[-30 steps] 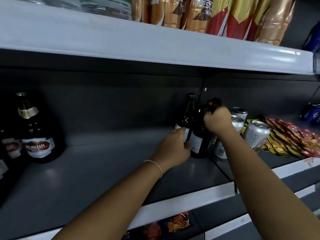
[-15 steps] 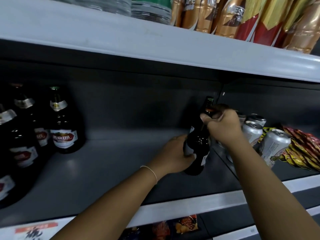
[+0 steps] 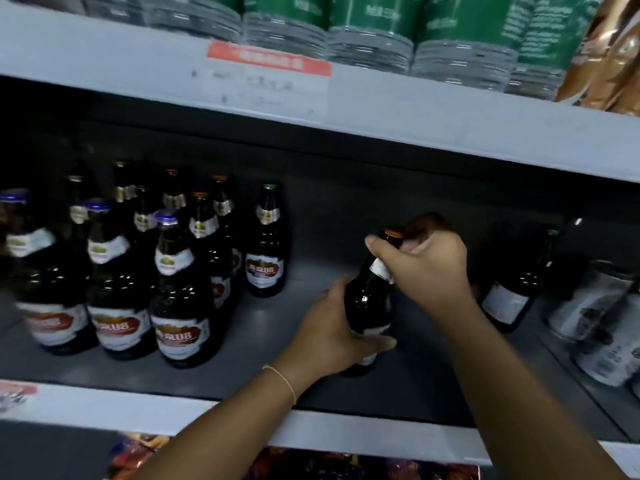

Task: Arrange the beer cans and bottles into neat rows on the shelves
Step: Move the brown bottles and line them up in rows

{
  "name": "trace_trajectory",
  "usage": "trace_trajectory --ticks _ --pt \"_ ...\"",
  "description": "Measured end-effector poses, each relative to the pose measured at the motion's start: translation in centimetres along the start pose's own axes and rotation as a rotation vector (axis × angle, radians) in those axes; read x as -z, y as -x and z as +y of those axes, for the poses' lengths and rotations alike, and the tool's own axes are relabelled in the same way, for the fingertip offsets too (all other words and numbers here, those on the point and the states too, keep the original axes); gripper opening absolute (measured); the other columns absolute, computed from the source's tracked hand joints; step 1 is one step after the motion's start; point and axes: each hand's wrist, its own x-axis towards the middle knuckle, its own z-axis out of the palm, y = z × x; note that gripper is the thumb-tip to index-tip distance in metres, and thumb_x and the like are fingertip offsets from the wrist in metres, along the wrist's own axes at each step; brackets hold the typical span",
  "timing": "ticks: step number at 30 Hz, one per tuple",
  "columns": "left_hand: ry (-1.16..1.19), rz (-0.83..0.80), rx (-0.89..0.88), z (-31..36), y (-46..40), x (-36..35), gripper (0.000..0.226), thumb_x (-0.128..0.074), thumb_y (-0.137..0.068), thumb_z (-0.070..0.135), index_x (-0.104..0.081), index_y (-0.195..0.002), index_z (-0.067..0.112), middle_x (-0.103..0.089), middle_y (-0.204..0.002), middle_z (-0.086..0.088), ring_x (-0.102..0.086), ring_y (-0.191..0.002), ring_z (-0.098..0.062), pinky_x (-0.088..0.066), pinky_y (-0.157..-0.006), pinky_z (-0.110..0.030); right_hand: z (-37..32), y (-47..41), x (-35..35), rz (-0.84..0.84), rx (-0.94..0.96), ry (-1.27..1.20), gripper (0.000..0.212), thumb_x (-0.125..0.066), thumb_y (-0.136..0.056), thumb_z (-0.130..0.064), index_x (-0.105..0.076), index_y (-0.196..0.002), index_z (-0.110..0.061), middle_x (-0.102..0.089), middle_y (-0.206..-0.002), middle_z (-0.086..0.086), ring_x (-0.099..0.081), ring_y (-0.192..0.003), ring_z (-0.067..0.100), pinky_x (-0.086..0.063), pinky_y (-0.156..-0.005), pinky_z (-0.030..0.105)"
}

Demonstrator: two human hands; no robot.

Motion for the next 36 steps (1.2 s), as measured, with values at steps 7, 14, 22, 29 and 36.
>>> trace_trajectory --ticks 7,14,22,29,36 --pt "-0.018 0.295 0.072 -3.3 3.4 4.1 0.106 -0.089 -0.053 0.05 -0.033 -0.14 0.028 -0.052 -0.131 0.011 -0.049 -0.121 -0.004 -0.044 -0.097 -0.019 -4.4 1.7 -6.0 -0.008 0.088 -0.006 0.058 -0.082 -0.071 -0.039 -0.054 -0.055 0.009 -0.056 -0.047 0.016 -0.054 -0.044 0.025 -0.042 -0.047 0.032" --pt "0.014 0.371 0.141 -5.6 3.2 6.6 0.077 -0.088 -0.061 0.037 -0.044 -0.124 0.028 -0.058 -0.122 0.007 -0.056 -0.115 -0.01 -0.048 -0.096 -0.026 -5.0 1.7 -11.0 0.006 0.151 0.042 0.05 -0.079 -0.07 -0.047 -0.043 -0.054 -0.016 -0.04 -0.034 -0.009 -0.046 -0.036 0.006 -0.027 -0.042 0.013" --pt "0.076 0.346 0.178 -5.8 2.2 7.6 0.079 -0.084 -0.068 0.02 -0.038 -0.134 0.019 -0.048 -0.13 0.003 -0.048 -0.123 -0.011 -0.039 -0.104 -0.023 -5.5 1.7 -12.3 -0.146 0.096 0.031 0.036 -0.078 -0.073 -0.052 -0.059 -0.079 -0.022 -0.058 -0.066 -0.009 -0.057 -0.062 0.004 -0.042 -0.057 0.019" --pt "0.034 0.262 0.136 -6.1 4.9 7.3 0.093 -0.071 -0.079 0.016 -0.013 -0.152 0.019 -0.035 -0.147 0.008 -0.034 -0.137 -0.004 -0.031 -0.115 -0.025 -0.6 4.5 -11.3 -0.656 -0.08 -0.228 0.046 -0.079 -0.081 -0.017 -0.059 -0.121 -0.024 -0.07 -0.114 -0.003 -0.069 -0.1 0.002 -0.057 -0.086 0.03" --pt "-0.08 0.134 0.191 -6.1 7.4 7.5 0.085 -0.053 -0.094 0.022 0.006 -0.154 0.011 0.001 -0.163 -0.001 0.0 -0.149 -0.01 -0.002 -0.116 -0.015 0.0 5.3 -14.1 -0.446 -0.046 -0.252 0.045 -0.08 -0.079 -0.023 -0.06 -0.119 -0.029 -0.072 -0.109 -0.008 -0.07 -0.099 0.005 -0.058 -0.088 0.036"
